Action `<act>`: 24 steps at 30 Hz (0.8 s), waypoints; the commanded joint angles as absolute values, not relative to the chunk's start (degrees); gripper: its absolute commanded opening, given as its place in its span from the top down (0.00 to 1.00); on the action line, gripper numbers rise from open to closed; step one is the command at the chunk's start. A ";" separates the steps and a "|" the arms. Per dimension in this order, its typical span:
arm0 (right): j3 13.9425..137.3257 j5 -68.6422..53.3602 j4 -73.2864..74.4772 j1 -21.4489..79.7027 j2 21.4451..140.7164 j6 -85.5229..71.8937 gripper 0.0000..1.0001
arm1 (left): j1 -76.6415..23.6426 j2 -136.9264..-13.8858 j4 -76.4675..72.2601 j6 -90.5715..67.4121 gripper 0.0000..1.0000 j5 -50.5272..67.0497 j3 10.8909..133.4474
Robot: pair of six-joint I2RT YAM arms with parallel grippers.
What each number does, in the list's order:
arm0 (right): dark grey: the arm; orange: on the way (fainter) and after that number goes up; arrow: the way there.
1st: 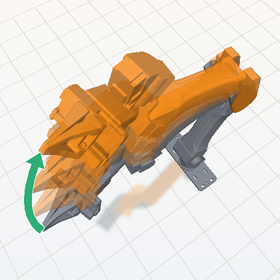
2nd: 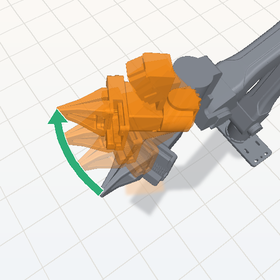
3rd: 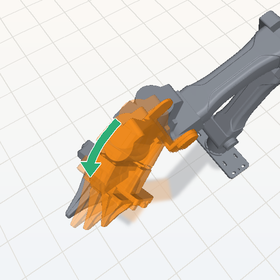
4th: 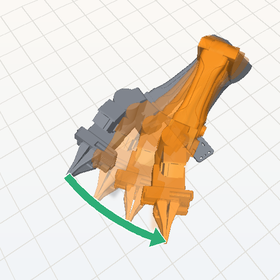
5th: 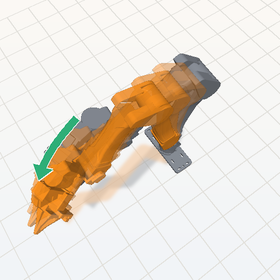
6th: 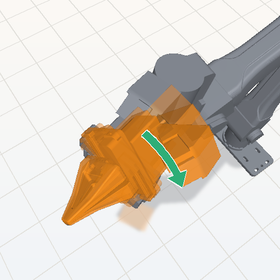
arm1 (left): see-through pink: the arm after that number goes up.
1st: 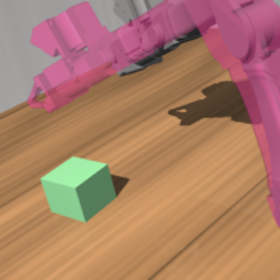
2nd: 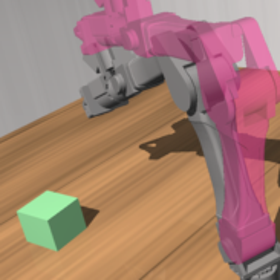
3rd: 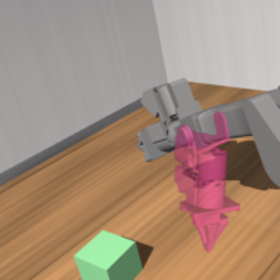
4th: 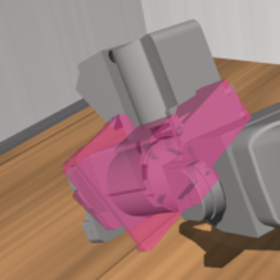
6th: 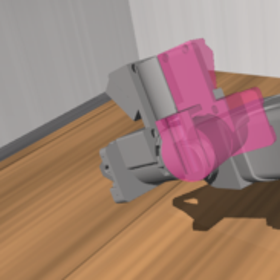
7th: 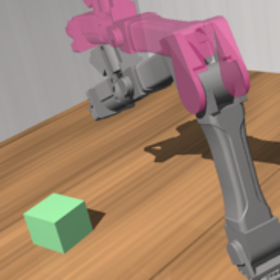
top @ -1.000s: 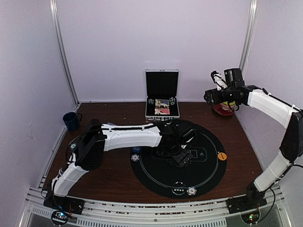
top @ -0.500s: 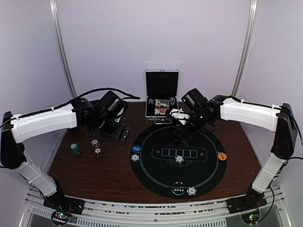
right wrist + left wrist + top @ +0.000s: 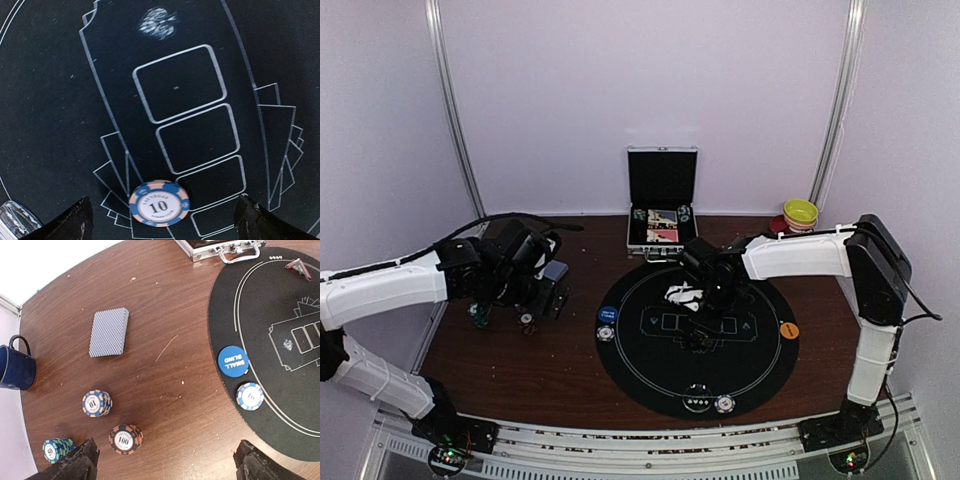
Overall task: Distribute texas hold em gaming equipment
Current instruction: Pick up the pile of poker chips from the poker table mat.
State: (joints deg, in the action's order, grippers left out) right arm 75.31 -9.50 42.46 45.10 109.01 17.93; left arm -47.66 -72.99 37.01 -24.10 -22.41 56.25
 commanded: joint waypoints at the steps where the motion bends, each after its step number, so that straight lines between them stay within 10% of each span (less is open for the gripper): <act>1: 73.57 -10.60 43.12 45.88 108.53 19.54 0.01 | -47.30 -70.64 32.15 -22.77 0.02 -22.31 55.10; 24: 72.25 -11.15 42.67 45.88 113.96 20.57 0.24 | -47.16 -68.00 31.90 -22.94 0.02 -22.32 54.25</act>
